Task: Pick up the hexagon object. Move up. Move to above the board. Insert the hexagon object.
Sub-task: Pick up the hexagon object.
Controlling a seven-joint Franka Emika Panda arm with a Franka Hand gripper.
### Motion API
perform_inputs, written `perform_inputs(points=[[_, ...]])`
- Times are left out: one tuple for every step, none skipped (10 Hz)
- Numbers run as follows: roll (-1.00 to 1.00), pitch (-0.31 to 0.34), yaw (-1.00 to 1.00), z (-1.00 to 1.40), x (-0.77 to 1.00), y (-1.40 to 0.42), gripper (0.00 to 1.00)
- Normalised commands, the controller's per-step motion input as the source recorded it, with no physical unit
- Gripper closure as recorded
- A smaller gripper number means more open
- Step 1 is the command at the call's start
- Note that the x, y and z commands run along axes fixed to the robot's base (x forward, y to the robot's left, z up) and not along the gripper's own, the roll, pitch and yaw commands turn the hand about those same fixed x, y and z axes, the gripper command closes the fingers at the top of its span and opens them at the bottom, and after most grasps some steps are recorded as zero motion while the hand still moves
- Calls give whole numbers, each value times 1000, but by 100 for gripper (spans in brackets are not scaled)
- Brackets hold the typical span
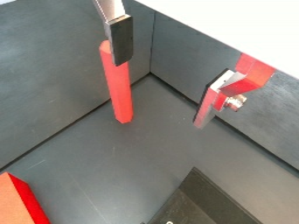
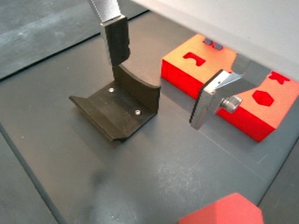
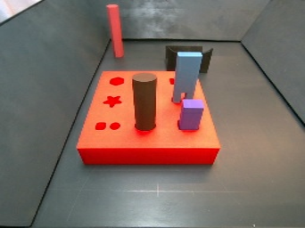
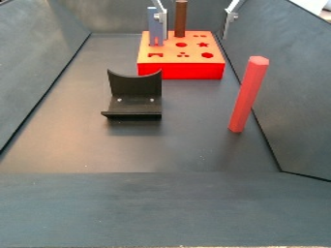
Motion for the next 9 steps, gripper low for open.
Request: perform_inputs(points=[[11,0,0,0,-426,77,0],[104,-54,331,0,-820,180,0],[270,-96,443,0,-731,0,0],[259,-190,340,0,-743,0,0],[304,-233,414,-77,-629,0,0],[333,-249,434,-166,-586,0,0],[344,-223,449,-174,-589,0,0],[296,-143,420,-54,-669,49,0],[186,-159,466,-57,-609,129,0]])
